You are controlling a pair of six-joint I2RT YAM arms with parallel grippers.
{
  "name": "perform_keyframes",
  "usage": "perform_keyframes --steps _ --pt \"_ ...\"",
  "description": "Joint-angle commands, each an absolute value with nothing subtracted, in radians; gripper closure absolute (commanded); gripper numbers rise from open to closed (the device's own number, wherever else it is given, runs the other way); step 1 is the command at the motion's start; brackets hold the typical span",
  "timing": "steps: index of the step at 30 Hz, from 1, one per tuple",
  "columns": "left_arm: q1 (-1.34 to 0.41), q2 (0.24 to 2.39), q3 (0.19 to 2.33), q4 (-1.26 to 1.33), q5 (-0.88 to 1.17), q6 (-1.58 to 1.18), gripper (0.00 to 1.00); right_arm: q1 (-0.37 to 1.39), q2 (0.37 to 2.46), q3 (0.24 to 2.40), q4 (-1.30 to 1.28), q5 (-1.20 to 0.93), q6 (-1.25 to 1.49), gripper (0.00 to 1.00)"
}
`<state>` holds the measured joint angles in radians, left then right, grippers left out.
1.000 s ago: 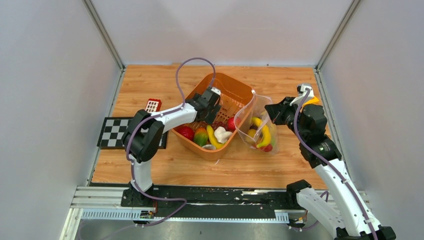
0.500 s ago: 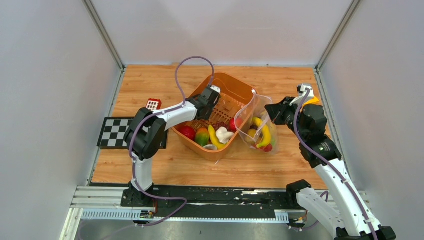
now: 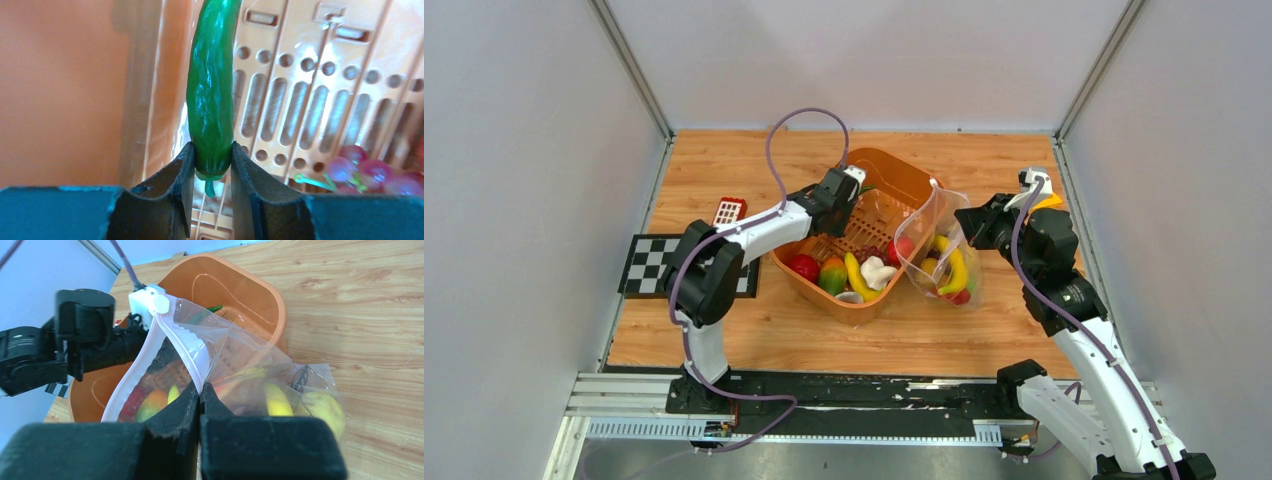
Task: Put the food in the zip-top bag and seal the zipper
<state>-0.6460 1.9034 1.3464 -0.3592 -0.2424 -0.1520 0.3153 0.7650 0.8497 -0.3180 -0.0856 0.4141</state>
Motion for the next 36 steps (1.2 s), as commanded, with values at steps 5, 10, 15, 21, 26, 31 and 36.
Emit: perform_keyframes --steps 5,10,15,21,26,31,36 --pt "-0.655 1.694 1.339 -0.320 -0.217 -0.175 0.70 0.311 0.761 0.855 -0.301 -0.069 0.403 0.99" --pt "-0.655 1.618 1.330 -0.312 -0.183 -0.178 0.70 0.311 0.759 0.855 -0.302 -0.065 0.402 0.99" --pt "-0.655 1.524 1.301 -0.271 -0.100 -0.181 0.69 0.311 0.760 0.856 -0.300 -0.066 0.402 0.99" --pt "-0.655 1.408 1.262 -0.229 0.066 -0.170 0.69 0.311 0.766 0.854 -0.294 -0.067 0.405 0.99" --pt "-0.659 1.292 1.167 -0.156 0.277 -0.167 0.70 0.311 0.770 0.855 -0.293 -0.063 0.406 0.99" --pt "-0.686 1.182 1.081 0.051 0.412 -0.250 0.68 0.311 0.780 0.855 -0.278 -0.071 0.414 0.99" --pt "-0.757 1.197 1.080 0.213 0.490 -0.299 0.65 0.311 0.796 0.863 -0.278 -0.088 0.418 0.99"
